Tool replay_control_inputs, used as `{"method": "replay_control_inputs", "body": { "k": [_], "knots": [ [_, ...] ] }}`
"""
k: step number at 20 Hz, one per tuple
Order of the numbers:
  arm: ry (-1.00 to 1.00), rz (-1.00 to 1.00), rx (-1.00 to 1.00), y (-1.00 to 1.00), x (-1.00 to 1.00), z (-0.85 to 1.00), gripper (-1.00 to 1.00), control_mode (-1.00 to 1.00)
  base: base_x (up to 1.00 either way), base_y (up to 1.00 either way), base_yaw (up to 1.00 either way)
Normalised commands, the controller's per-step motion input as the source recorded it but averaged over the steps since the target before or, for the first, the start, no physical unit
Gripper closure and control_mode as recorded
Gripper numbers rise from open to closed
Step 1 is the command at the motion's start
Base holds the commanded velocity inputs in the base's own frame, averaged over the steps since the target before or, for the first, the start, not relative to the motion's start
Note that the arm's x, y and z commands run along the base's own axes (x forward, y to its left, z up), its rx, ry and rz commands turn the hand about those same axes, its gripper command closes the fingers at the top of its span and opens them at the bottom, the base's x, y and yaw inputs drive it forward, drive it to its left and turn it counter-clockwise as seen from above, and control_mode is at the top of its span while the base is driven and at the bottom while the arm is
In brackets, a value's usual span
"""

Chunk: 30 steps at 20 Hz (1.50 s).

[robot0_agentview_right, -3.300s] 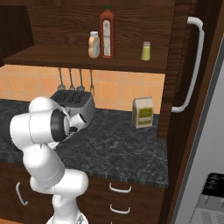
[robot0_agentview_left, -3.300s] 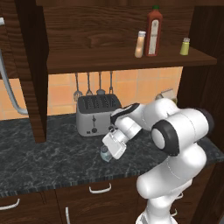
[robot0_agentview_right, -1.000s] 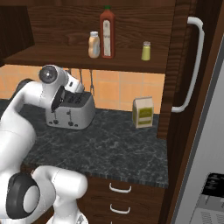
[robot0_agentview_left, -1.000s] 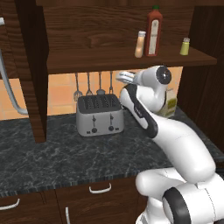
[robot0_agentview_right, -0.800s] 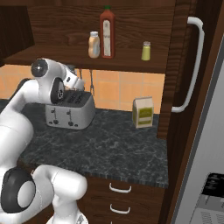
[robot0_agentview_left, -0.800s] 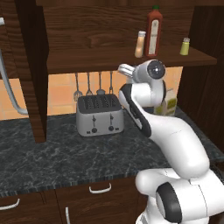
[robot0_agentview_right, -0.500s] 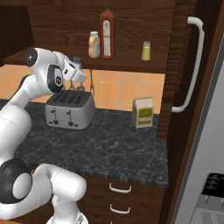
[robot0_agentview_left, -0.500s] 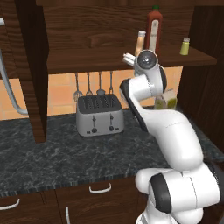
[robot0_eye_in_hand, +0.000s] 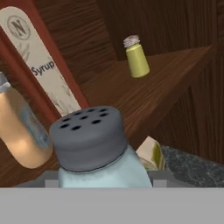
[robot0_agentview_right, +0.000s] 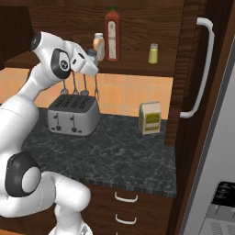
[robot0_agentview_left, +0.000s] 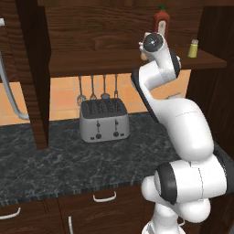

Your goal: Put the shaker and condiment bottle from the counter next to their counterparts in the cabinet.

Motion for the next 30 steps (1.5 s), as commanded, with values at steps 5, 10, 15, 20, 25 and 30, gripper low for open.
{"method": "replay_control_inputs", "body": {
  "k": [5,10,15,20,25,30],
  "knots": [
    [0.02,0.00,-0.08,0.00,0.00,-0.11,1.00,-1.00,0.00,0.00,0.00],
    [0.00,0.00,-0.01,-0.34,0.00,0.00,1.00,-1.00,0.00,0.00,0.00],
    [0.00,0.00,-0.02,-0.22,0.03,0.00,1.00,-1.00,0.00,0.00,0.00],
    [0.03,0.00,-0.07,-0.06,0.10,0.00,1.00,-1.00,0.00,0.00,0.00],
    [0.04,0.00,-0.01,-0.23,0.00,0.00,1.00,-1.00,0.00,0.00,0.00],
    [0.05,0.01,-0.04,-0.25,0.00,0.00,1.00,-1.00,0.00,0.00,0.00]
  ]
}}
